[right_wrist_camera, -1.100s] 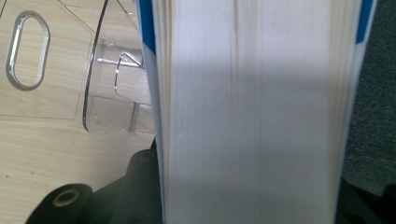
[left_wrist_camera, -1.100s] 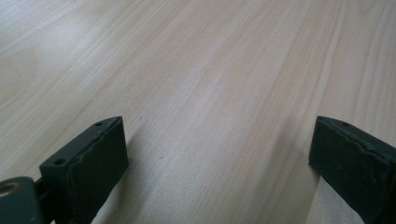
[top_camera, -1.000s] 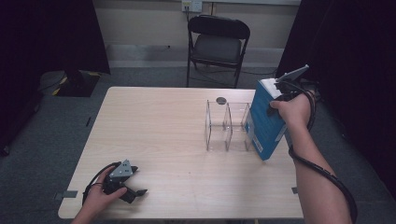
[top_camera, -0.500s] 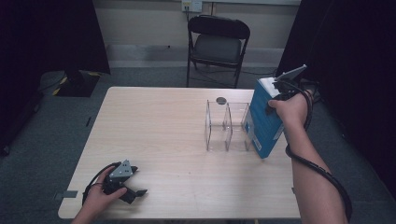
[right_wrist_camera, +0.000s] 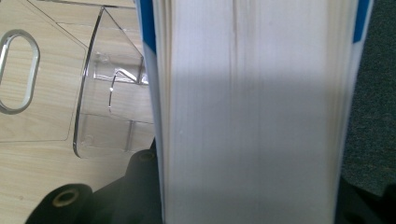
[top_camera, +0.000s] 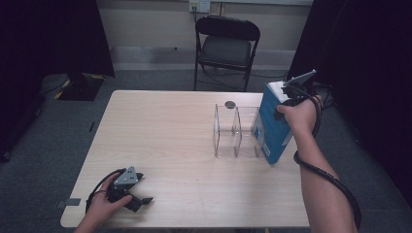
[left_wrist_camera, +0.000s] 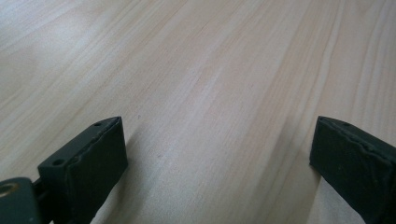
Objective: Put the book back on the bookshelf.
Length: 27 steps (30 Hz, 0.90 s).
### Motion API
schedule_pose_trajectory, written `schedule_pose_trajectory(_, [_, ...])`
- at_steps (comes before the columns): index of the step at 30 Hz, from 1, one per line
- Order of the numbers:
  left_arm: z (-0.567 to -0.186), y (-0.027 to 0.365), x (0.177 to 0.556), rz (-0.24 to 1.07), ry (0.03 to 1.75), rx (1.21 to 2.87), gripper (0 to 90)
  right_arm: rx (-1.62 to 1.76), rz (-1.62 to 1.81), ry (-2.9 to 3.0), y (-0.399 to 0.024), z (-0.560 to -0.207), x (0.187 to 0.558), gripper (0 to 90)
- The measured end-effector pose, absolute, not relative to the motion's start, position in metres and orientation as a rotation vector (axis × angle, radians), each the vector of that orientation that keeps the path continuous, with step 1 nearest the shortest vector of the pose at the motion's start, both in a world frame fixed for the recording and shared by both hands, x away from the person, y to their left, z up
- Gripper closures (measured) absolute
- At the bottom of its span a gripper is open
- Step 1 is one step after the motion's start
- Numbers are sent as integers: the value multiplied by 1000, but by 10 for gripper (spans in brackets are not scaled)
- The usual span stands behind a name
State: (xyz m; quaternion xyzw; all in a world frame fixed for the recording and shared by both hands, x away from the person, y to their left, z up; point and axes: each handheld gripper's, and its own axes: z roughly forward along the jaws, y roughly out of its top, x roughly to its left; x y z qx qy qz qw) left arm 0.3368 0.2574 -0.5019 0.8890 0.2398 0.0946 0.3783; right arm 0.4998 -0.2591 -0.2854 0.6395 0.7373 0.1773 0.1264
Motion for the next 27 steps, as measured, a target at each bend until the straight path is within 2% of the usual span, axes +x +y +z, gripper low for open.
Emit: schedule_pose_trajectory(27, [-502, 257, 337, 240, 611, 2273, 29, 1889, 517, 2163, -264, -289, 502, 592])
